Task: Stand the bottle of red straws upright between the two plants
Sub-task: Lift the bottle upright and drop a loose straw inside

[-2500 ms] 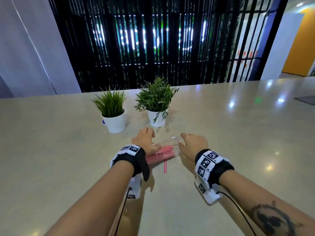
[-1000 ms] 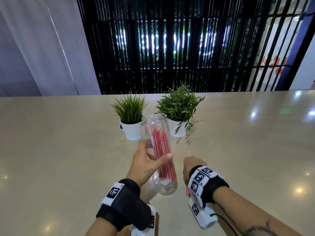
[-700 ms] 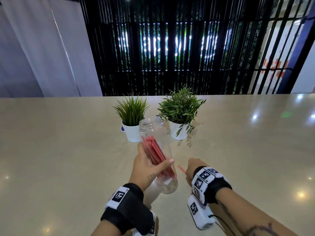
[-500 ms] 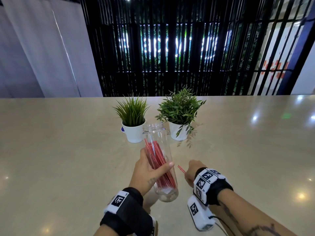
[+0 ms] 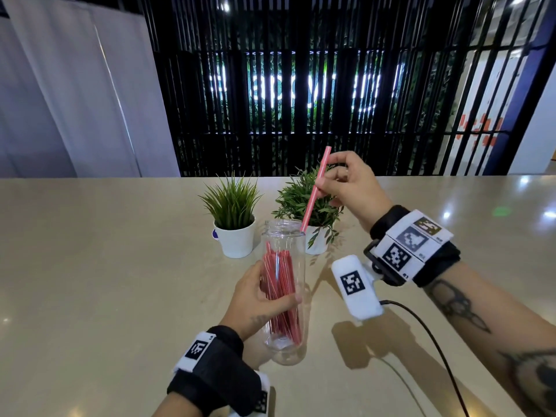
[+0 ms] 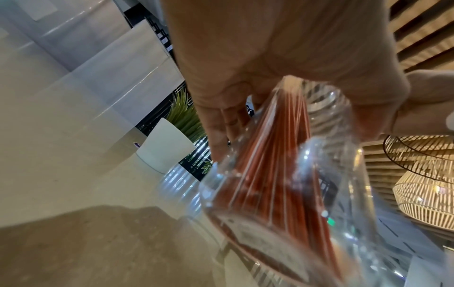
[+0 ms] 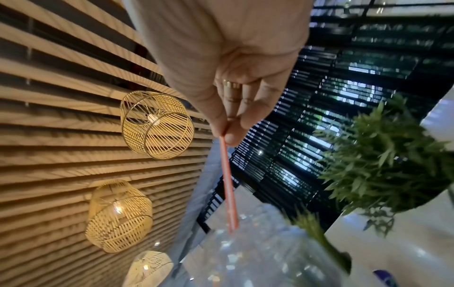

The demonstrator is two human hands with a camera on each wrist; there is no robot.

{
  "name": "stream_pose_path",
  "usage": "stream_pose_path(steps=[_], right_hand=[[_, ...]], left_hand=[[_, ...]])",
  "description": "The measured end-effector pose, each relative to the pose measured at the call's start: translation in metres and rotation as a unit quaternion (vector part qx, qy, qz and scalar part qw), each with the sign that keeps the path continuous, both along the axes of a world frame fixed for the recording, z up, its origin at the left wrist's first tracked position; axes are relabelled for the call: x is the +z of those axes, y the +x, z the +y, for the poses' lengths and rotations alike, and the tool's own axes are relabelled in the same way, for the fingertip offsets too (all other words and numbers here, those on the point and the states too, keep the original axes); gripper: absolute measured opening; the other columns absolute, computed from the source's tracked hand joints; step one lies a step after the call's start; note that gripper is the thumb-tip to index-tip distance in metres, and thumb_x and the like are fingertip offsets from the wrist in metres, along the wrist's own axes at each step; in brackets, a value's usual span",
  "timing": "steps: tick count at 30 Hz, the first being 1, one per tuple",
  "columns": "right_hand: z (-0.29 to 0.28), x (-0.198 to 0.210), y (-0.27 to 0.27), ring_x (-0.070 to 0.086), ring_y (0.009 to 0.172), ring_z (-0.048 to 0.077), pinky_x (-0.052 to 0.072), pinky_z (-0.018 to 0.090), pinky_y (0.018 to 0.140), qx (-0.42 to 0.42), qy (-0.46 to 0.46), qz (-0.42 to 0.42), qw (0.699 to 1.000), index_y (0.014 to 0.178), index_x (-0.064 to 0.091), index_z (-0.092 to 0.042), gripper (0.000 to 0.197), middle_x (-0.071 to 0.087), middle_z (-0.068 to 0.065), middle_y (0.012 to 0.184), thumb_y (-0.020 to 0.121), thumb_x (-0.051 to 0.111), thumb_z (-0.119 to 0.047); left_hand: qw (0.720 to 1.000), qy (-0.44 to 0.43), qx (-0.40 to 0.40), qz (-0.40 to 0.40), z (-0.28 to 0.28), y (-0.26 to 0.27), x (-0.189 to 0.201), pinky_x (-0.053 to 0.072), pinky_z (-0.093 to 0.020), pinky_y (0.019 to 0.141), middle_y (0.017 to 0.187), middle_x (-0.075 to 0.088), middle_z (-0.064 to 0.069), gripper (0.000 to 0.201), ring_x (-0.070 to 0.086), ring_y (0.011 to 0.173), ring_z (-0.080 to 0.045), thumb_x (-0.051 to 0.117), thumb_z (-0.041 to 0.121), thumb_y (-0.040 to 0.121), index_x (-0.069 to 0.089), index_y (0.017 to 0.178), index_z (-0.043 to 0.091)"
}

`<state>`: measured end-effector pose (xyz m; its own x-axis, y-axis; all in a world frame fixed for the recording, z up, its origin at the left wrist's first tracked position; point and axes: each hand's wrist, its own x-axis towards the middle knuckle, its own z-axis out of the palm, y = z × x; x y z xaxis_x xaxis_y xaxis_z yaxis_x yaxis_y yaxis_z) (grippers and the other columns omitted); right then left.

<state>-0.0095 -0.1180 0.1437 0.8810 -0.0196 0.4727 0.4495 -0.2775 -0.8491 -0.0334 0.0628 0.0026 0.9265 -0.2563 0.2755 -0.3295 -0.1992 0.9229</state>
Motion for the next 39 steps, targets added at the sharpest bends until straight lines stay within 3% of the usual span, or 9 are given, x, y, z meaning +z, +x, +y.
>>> stream_pose_path(steps=[4,10,16,20,23,27,30,34,39], right_hand=[[0.006,0.014,-0.001,0.061,0.059,0.008,0.047,0.016,0.048,-0.004,0.006,-0.051,0.999,0.129,0.037,-0.013,0.049,0.056,0.000,0.066,0.087,0.056,0.002],[0.007,0.024,0.001,0.066,0.079,0.035,0.055,0.040,0.086,-0.044,-0.101,-0.119,0.987,0.139,0.033,-0.021,0.063,0.055,-0.006,0.063,0.085,0.058,0.000],[0.006,0.012,0.000,0.061,0.069,0.020,0.046,0.018,0.063,-0.009,-0.078,-0.087,0.993,0.133,0.038,-0.020,0.057,0.054,-0.004,0.063,0.084,0.058,0.003],[0.011,0.001,-0.004,0.052,0.060,0.008,0.045,0.020,0.066,0.015,-0.074,-0.060,0.995,0.114,0.046,-0.021,0.042,0.050,-0.004,0.062,0.082,0.059,0.003],[0.013,-0.005,-0.008,0.056,0.072,0.015,0.048,0.031,0.081,0.041,-0.102,-0.029,0.993,0.108,0.054,-0.013,0.028,0.058,0.002,0.068,0.084,0.060,-0.001],[0.013,-0.004,-0.013,0.058,0.076,0.015,0.048,0.028,0.076,0.017,-0.172,-0.050,0.984,0.109,0.063,-0.013,0.024,0.064,0.003,0.084,0.089,0.058,-0.023],[0.004,0.007,-0.014,0.058,0.089,0.015,0.048,0.032,0.085,-0.032,-0.114,-0.092,0.989,0.107,0.063,-0.017,0.020,0.062,-0.002,0.093,0.090,0.055,-0.023],[-0.007,0.010,-0.020,0.042,0.064,0.008,0.041,0.022,0.066,-0.086,-0.021,-0.127,0.988,0.066,0.047,-0.023,0.028,0.047,-0.006,0.069,0.089,0.049,-0.006],[0.005,-0.037,-0.046,0.036,0.061,0.009,0.035,0.019,0.061,-0.037,-0.125,-0.005,0.992,0.065,0.039,-0.016,0.028,0.040,-0.003,0.069,0.092,0.044,-0.006]], left_hand=[[1.000,-0.011,-0.019,-0.009,0.002,-0.001,0.004,0.046,-0.008,0.071,0.100,0.062,0.004,0.071,0.058,0.078,0.006,0.075,0.044,0.046,0.046,0.109,0.032],[0.999,-0.006,-0.031,-0.019,0.006,-0.005,0.007,0.048,-0.013,0.077,0.099,0.063,0.008,0.069,0.060,0.087,0.000,0.072,0.045,0.050,0.043,0.112,0.033],[0.999,-0.021,-0.034,-0.019,0.005,-0.007,0.010,0.051,-0.022,0.079,0.098,0.063,0.006,0.068,0.061,0.089,-0.014,0.073,0.045,0.052,0.044,0.113,0.035],[0.999,-0.015,-0.042,-0.018,0.003,-0.008,0.011,0.052,-0.020,0.079,0.100,0.064,0.004,0.065,0.061,0.092,-0.019,0.073,0.046,0.053,0.044,0.111,0.040],[0.999,-0.024,-0.037,-0.016,0.003,-0.009,0.011,0.053,-0.026,0.082,0.101,0.064,0.005,0.064,0.060,0.096,-0.022,0.073,0.044,0.053,0.045,0.110,0.040],[0.999,-0.031,-0.030,-0.017,0.004,-0.009,0.014,0.052,-0.026,0.080,0.099,0.062,0.009,0.065,0.060,0.093,-0.020,0.073,0.045,0.051,0.045,0.109,0.039],[0.999,-0.032,-0.022,-0.023,0.005,-0.009,0.016,0.050,-0.017,0.073,0.096,0.062,0.010,0.065,0.059,0.088,-0.012,0.072,0.046,0.050,0.044,0.109,0.038],[0.999,-0.032,-0.017,-0.018,0.006,-0.011,0.017,0.049,-0.014,0.070,0.101,0.060,0.010,0.071,0.058,0.090,-0.009,0.070,0.049,0.050,0.041,0.114,0.037],[0.999,-0.034,-0.012,-0.015,0.004,-0.010,0.018,0.048,-0.018,0.075,0.111,0.058,0.005,0.082,0.058,0.094,-0.006,0.071,0.052,0.052,0.038,0.124,0.032]])
